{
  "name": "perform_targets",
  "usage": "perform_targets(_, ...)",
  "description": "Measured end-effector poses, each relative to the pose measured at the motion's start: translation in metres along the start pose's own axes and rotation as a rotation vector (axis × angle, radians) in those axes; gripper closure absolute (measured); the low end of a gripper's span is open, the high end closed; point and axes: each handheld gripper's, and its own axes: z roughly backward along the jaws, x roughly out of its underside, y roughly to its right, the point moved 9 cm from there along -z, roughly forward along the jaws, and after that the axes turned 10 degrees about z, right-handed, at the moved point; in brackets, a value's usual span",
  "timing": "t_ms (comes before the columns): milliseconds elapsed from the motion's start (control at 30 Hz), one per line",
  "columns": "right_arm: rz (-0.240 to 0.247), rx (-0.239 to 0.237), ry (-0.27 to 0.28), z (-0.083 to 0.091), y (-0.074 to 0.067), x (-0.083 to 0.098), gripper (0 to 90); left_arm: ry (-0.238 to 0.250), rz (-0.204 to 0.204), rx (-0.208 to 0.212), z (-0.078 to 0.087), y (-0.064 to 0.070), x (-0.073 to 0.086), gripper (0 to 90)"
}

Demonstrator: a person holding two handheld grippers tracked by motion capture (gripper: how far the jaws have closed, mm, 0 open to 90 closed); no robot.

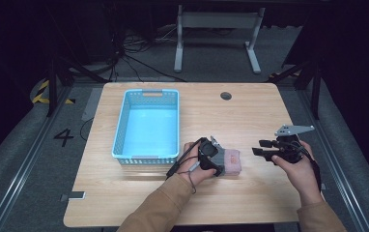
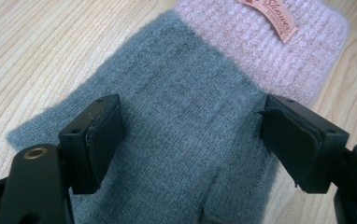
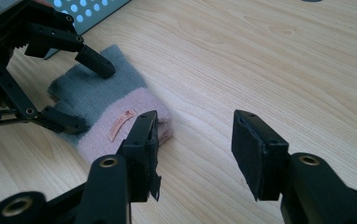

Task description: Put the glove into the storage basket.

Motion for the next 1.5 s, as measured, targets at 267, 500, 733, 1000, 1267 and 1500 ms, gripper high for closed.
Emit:
perform_targets(267, -0.003, 0.01, 0.001, -0.001, 0.003, 0.002, 51.8, 0.002, 0.009, -0.013, -0.002, 0.001, 0.0, 21.4)
perform_targets(500, -0.004, 0.014, 0.0, -0.001, 0.003, 0.002, 51.8, -0.008, -0.01, -0.023, -0.003, 0.001, 0.002, 21.5)
perform_targets(733, -0.008, 0.014, -0.002, -0.001, 0.002, 0.002, 51.8, -0.02, -0.012, -0.042, -0.002, 0.003, 0.003, 27.4)
perform_targets(1000, -0.008, 0.012, -0.001, -0.003, 0.001, 0.002, 52.5, -0.011, -0.016, -0.026, 0.001, 0.01, 0.006, 49.2)
perform_targets(1267, -0.006, 0.008, 0.005, -0.004, 0.001, 0.0, 53.9, -0.004, 0.001, -0.009, 0.002, 0.014, 0.006, 66.9)
perform_targets(1500, -0.015, 0.01, 0.012, -0.004, 0.006, 0.0, 54.5, -0.005, -0.012, -0.004, 0.008, 0.017, 0.003, 70.0)
